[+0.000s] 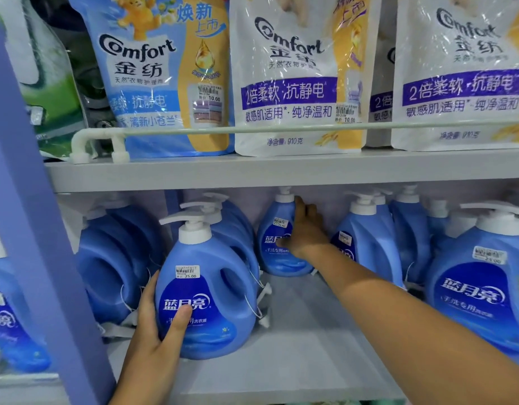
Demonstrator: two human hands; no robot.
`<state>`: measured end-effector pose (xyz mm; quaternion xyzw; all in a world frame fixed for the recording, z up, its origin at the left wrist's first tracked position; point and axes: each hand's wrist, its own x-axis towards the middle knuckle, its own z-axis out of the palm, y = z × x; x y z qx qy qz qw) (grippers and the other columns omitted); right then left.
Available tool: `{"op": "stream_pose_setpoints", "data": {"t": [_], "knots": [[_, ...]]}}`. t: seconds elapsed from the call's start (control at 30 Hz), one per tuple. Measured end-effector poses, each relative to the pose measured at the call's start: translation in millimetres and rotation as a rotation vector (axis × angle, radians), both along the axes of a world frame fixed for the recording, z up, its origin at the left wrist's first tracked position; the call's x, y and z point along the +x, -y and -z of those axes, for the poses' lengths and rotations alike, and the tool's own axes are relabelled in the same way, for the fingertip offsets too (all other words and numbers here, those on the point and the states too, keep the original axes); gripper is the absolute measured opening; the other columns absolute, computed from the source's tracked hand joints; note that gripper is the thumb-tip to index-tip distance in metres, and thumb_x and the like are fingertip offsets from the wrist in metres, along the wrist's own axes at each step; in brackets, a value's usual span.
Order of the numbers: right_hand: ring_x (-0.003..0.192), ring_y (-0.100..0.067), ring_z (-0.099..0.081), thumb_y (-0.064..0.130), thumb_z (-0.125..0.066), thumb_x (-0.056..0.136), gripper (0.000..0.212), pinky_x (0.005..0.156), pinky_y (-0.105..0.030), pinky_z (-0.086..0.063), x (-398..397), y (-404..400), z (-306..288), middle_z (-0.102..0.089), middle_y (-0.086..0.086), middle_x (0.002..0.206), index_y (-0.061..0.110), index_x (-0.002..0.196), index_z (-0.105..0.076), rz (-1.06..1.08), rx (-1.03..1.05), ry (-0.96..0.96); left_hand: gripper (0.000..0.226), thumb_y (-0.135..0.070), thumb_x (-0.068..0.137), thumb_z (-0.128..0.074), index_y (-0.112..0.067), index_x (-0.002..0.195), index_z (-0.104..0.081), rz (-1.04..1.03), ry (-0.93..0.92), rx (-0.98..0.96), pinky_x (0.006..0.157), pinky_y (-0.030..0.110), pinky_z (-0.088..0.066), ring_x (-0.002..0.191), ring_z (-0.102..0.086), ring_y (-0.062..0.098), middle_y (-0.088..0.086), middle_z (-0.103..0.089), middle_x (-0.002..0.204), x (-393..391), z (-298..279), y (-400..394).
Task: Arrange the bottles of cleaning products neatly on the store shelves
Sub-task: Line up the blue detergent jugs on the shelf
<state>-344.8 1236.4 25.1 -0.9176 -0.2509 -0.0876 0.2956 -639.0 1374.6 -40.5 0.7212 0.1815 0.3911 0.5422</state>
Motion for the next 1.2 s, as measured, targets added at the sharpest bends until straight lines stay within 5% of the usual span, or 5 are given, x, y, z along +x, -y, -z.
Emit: {"op": "stream_pose_setpoints", "data": {"t": [0.33, 0.5, 0.7, 1.0, 1.2], "knots": [[0.14, -0.035, -0.035, 0.041, -0.08, 0.083, 0.11, 0.11, -0.045, -0.041, -5, 7, -7, -0.029, -0.011, 0.154, 0.023, 0.16, -0.003, -0.044, -0.014, 0.004, 0.066, -0.042, 0.086, -0.059, -0.048, 0.147, -0.032, 0.024, 0.014, 0.034, 0.082, 0.017, -0.045, 0.101, -0.055, -0.025, -0.052, -0.053, 0.109, -1, -1, 2], [0.133, -0.034, -0.052, 0.032, -0.071, 0.092, 0.071, 0.108, -0.04, -0.044, 6, 4, -52, -0.048, -0.018, 0.147, 0.004, 0.148, -0.038, -0.048, 0.534, -0.091, 0.057, -0.025, 0.098, -0.059, -0.05, 0.142, -0.031, 0.032, 0.02, 0.013, 0.07, 0.004, -0.048, 0.096, -0.054, -0.027, -0.046, -0.055, 0.111, -3, -2, 5], [0.113, -0.026, -0.063, 0.039, -0.066, 0.093, 0.029, 0.091, -0.029, -0.044, 9, 0, -82, -0.069, -0.008, 0.12, 0.019, 0.114, -0.066, -0.151, 0.417, -0.011, 0.062, -0.031, 0.095, -0.06, -0.043, 0.15, -0.033, 0.04, 0.026, 0.01, 0.076, 0.01, -0.048, 0.1, -0.055, -0.025, -0.037, -0.055, 0.121, -3, -2, 4], [0.123, -0.032, -0.058, 0.041, -0.061, 0.093, 0.047, 0.099, -0.032, -0.045, 16, -18, -85, -0.065, -0.012, 0.131, 0.014, 0.131, -0.061, 0.016, 0.228, 0.147, 0.055, -0.031, 0.096, -0.058, -0.053, 0.14, -0.032, 0.007, -0.009, 0.056, 0.076, 0.008, -0.045, 0.101, -0.055, -0.025, -0.052, -0.054, 0.108, -2, 1, 2], [0.11, -0.036, -0.063, 0.042, -0.055, 0.099, 0.045, 0.079, -0.027, -0.038, 11, -11, -72, -0.069, -0.021, 0.111, -0.001, 0.108, -0.068, -0.031, 0.273, 0.066, 0.06, -0.045, 0.091, -0.058, -0.051, 0.145, -0.034, 0.026, 0.002, 0.033, 0.082, 0.018, -0.048, 0.107, -0.058, -0.017, -0.04, -0.057, 0.121, -4, 3, 0]]}}
